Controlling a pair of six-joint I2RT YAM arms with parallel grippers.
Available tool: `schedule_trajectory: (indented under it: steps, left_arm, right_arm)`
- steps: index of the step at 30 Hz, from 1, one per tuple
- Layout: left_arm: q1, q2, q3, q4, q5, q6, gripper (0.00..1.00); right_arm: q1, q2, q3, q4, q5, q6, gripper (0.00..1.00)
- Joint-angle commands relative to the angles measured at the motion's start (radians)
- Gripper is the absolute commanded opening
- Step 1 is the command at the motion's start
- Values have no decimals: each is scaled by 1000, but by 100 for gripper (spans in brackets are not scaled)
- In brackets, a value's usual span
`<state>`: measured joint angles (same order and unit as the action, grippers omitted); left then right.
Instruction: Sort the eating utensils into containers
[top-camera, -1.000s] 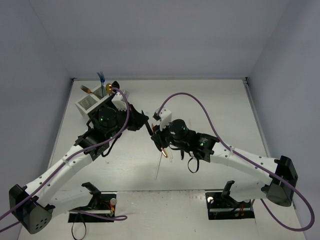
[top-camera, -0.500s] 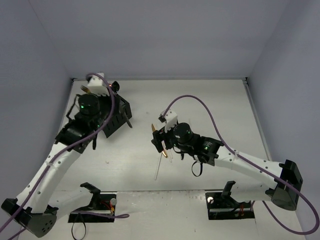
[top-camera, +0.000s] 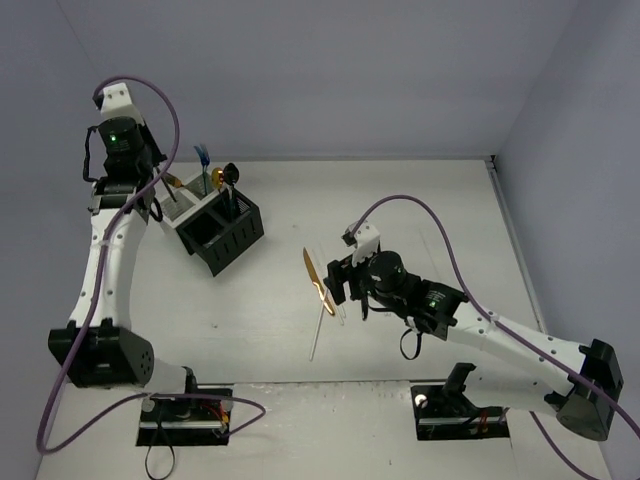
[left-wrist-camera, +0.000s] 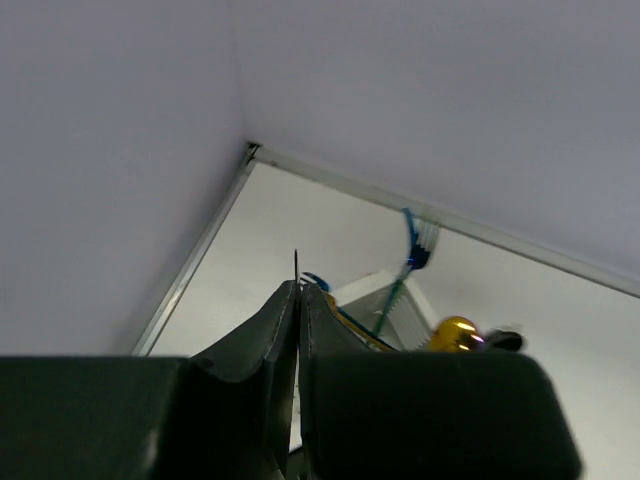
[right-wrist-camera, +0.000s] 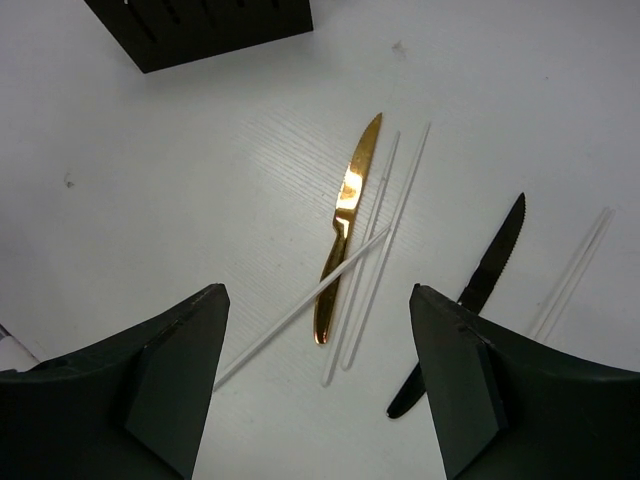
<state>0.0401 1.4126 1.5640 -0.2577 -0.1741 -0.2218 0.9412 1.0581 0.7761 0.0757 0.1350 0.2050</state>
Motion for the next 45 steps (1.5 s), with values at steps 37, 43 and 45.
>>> schedule_trajectory:
  steps: [37, 43, 45]
  left_arm:
    - [-200, -368, -480, -2, 248, -145, 78]
    - [-290, -504, -651, -8, 251, -94, 78]
    - [-298, -529, -691, -8, 258, -88, 78]
  right_arm:
    - [-221, 400, 99, -199, 71, 298, 49]
    - [-240, 483, 121, -205, 53, 320, 45]
    - [-247, 512, 121, -204, 42, 325, 44]
